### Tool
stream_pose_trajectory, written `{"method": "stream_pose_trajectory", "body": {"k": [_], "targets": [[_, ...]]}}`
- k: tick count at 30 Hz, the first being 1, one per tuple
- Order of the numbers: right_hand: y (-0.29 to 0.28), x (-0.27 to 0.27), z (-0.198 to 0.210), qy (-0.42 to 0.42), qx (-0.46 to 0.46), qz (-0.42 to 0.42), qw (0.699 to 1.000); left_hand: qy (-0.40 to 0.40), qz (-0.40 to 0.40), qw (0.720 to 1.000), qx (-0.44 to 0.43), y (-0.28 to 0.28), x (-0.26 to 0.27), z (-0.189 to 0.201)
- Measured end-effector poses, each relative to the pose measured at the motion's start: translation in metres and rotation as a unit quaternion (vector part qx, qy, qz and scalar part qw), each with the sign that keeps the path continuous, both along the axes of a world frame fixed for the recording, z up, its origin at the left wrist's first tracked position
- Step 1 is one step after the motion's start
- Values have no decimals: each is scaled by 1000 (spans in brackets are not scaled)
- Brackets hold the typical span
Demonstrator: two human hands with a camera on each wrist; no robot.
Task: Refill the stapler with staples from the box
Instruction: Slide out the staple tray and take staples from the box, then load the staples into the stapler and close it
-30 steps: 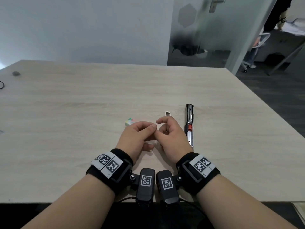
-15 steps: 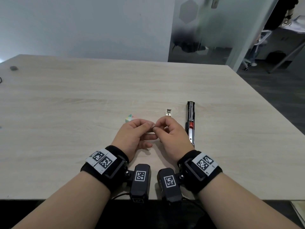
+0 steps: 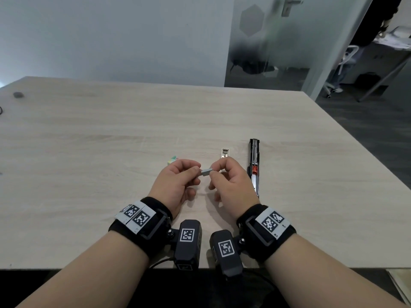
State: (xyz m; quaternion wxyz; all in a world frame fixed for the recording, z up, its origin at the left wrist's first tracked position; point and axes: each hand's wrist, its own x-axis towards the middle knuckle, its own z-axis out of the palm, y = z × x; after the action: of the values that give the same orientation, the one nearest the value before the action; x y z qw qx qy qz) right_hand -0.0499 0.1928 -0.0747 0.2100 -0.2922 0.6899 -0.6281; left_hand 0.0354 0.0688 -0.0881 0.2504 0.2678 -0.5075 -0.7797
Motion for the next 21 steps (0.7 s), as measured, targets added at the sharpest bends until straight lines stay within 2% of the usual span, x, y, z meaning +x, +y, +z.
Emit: {"method": "stream_pose_trajectory", "body": {"k": [7,13,17,21], "targets": [[20,-15,29,77,-52,-8,996,-27,-15,999,-33,1,-3,0],[45,-75,28,37,-12,-118,992,-50,-8,996,-73,8,-12,0],[48,-89,12,26,26,-117,992,-38,-27,996,-74,24,-28,4],[45,-91,-3,-32,-5,-100,994,-29,-67,993,-90,46,-49,7]]}}
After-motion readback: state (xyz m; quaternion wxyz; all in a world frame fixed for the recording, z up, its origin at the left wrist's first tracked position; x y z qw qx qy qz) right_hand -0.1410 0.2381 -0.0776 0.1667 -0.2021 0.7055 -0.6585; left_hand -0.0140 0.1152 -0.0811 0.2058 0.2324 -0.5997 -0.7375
